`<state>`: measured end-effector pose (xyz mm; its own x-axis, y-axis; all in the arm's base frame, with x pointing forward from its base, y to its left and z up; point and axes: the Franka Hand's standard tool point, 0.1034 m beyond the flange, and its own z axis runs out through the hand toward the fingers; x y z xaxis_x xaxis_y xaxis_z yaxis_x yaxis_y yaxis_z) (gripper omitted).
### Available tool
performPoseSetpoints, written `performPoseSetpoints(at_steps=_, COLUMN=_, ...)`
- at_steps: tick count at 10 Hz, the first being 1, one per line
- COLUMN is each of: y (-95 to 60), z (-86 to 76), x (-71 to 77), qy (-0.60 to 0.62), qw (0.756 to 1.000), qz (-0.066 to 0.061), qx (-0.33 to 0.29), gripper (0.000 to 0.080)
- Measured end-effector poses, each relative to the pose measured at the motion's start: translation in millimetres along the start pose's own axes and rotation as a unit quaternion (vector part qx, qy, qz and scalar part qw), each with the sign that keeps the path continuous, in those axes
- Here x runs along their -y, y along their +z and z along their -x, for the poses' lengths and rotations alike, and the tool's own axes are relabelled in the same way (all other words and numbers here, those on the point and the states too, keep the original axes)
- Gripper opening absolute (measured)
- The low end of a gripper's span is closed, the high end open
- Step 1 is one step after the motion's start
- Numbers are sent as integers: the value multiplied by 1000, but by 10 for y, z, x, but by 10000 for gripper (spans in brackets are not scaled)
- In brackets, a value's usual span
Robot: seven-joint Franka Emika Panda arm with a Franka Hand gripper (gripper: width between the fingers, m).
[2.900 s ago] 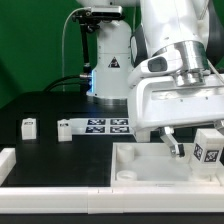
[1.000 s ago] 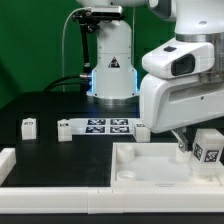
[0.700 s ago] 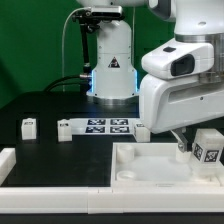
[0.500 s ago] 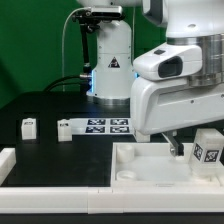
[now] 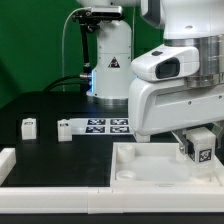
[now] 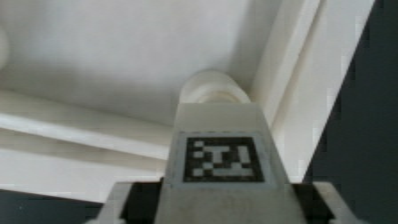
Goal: Assemble one leg
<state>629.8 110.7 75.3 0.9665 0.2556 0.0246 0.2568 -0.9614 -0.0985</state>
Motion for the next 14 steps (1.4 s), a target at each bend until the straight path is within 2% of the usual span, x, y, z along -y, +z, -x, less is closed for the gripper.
performPoseSetpoints(at_steps=1, y=0, z=0, x=0, qy=0, qw=1000, qz=0, qx=0, gripper=290)
performPoseSetpoints(at_steps=4, y=1, z=0, x=1, qy=17, qw=1000, qz=0, qx=0, gripper=290)
performPoseSetpoints(at_steps=7, y=3, z=1, x=13, qy=115, qw=993, qz=-3, qx=0, gripper=290)
performPoseSetpoints(at_steps=8, y=2, z=-3, x=15, qy=181, qw=983, qz=-7, qx=-3, gripper=290)
performPoseSetpoints(at_steps=10, y=6, z=20, x=-15, qy=337, qw=941, qz=-21, qx=-16, gripper=291)
performPoseSetpoints(at_steps=11, y=6, z=18, x=-17, qy=388, qw=921, qz=-23, qx=-23, gripper=291)
performPoseSetpoints(at_steps=13, y=5, z=26, x=-25, qy=500, qw=865, qz=-29, qx=-20, gripper=291)
performPoseSetpoints(at_steps=14, y=7, z=30, x=-24, qy=583, qw=811, qz=-38, qx=-14, gripper=291)
